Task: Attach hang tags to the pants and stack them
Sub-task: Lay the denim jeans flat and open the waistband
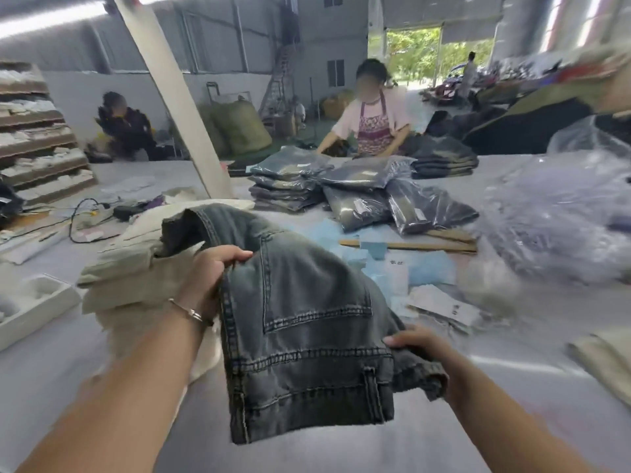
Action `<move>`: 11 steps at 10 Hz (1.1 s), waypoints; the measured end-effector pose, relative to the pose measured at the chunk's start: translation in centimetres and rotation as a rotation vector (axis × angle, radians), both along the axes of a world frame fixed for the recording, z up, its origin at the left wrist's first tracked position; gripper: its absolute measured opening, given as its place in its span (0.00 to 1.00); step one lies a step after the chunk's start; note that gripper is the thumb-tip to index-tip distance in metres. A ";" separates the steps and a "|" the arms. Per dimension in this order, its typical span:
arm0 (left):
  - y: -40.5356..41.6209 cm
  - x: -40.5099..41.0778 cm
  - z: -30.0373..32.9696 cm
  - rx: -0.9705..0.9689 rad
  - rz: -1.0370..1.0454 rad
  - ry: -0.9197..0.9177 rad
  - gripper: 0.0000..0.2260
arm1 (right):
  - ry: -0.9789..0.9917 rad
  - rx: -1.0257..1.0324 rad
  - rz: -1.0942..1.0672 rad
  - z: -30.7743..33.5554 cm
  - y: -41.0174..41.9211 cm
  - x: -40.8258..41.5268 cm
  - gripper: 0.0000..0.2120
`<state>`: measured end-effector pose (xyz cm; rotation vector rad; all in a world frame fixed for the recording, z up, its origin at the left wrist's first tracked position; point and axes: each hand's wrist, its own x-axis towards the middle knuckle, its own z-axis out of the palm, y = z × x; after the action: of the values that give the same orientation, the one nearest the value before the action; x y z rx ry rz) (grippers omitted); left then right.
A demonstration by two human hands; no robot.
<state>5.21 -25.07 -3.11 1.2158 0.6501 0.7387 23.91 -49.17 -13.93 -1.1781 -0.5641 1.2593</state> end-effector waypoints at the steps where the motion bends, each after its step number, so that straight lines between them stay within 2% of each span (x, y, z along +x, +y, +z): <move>1: -4.6 0.0 -3.2 -0.037 0.015 -0.059 0.07 | -0.034 -0.097 -0.077 0.0 -4.9 4.9 0.25; 2: -9.2 -1.8 -8.3 -0.195 -0.236 -0.236 0.17 | -0.267 -0.478 -0.093 -1.6 -9.9 9.1 0.15; 3: -11.9 -4.2 -14.7 -0.596 -0.035 -0.315 0.23 | -0.535 -0.906 -0.045 -4.6 -14.1 11.8 0.05; 4: -14.2 -4.3 -21.9 -0.669 0.109 0.072 0.14 | -0.887 -1.009 -0.089 -7.1 -16.0 12.6 0.05; 5: -14.5 -3.0 -22.2 -0.622 0.188 0.176 0.18 | -1.232 -0.982 -0.195 -8.0 -16.4 12.3 0.13; 6: -11.8 -2.6 -23.2 -0.350 0.386 0.596 0.17 | -1.523 -1.028 -0.251 -9.3 -16.9 11.3 0.16; 7: -10.2 -2.3 -22.6 0.120 0.409 1.086 0.31 | -1.280 -1.169 -0.458 -10.6 -18.4 9.8 0.31; 8: -9.0 -1.0 -22.5 0.500 0.170 1.356 0.26 | -1.119 -1.170 -0.633 -11.3 -20.3 7.7 0.43; 9: -7.7 0.9 -22.7 0.555 -0.006 1.318 0.26 | -0.943 -1.083 -0.702 -11.0 -21.7 5.4 0.50; 10: -6.8 2.2 -23.5 0.764 -0.074 1.443 0.33 | -0.772 -1.198 -0.472 -10.8 -22.6 3.7 0.59; 11: -6.2 3.7 -23.9 0.869 -0.238 1.343 0.30 | -0.631 -1.135 -0.382 -11.0 -22.8 2.6 0.61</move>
<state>8.92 -31.24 -26.98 2.5625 1.2761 -0.1764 26.55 -72.01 -24.90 -2.5365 0.0183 0.8130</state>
